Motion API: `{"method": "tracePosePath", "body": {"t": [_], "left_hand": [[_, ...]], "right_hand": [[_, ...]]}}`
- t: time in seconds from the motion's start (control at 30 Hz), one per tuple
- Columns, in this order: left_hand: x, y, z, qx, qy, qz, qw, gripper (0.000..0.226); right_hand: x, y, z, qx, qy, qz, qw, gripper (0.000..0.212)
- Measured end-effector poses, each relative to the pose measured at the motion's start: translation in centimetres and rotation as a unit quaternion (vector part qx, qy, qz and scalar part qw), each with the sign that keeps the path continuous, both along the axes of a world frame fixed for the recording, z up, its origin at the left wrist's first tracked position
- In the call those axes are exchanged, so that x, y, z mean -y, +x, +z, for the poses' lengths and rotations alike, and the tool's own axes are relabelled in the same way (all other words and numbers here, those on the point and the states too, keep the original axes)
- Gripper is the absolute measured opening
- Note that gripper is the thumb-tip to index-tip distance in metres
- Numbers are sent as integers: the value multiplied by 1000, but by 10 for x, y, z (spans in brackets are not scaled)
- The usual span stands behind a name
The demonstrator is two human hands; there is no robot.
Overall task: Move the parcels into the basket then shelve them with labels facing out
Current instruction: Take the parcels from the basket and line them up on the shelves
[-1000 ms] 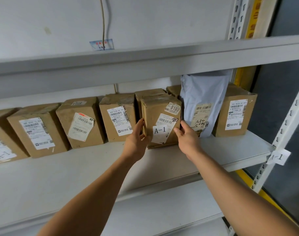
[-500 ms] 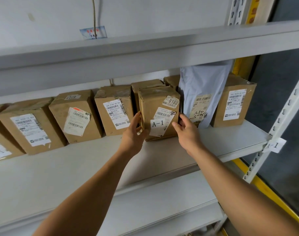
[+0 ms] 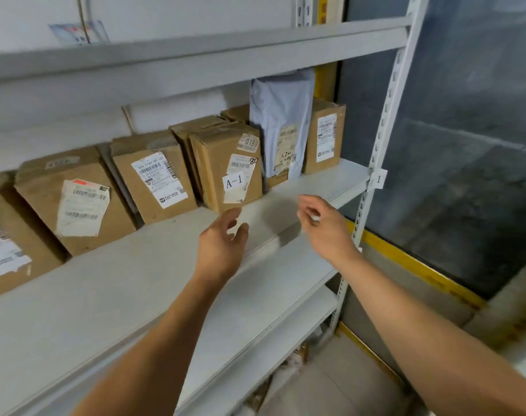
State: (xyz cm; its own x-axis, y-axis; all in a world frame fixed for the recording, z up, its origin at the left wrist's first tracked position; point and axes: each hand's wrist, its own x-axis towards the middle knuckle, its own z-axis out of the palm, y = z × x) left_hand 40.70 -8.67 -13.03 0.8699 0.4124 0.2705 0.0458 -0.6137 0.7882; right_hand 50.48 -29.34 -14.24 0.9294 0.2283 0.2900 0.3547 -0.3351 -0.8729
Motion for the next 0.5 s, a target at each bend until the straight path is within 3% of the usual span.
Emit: {"method": "tracePosePath", "body": {"t": [0.17, 0.4, 0.5], "left_hand": [[38, -28, -22, 32, 20, -106, 994, 39], [124, -51, -64, -27, 22, -209, 977, 37], [170, -60, -80, -66, 33, -254, 964, 36]], "right_hand": [[53, -71, -23, -18, -63, -86, 994, 33], [153, -164, -58, -77, -152, -192, 966, 23], [199, -197, -76, -118, -163, -231, 952, 35]]}}
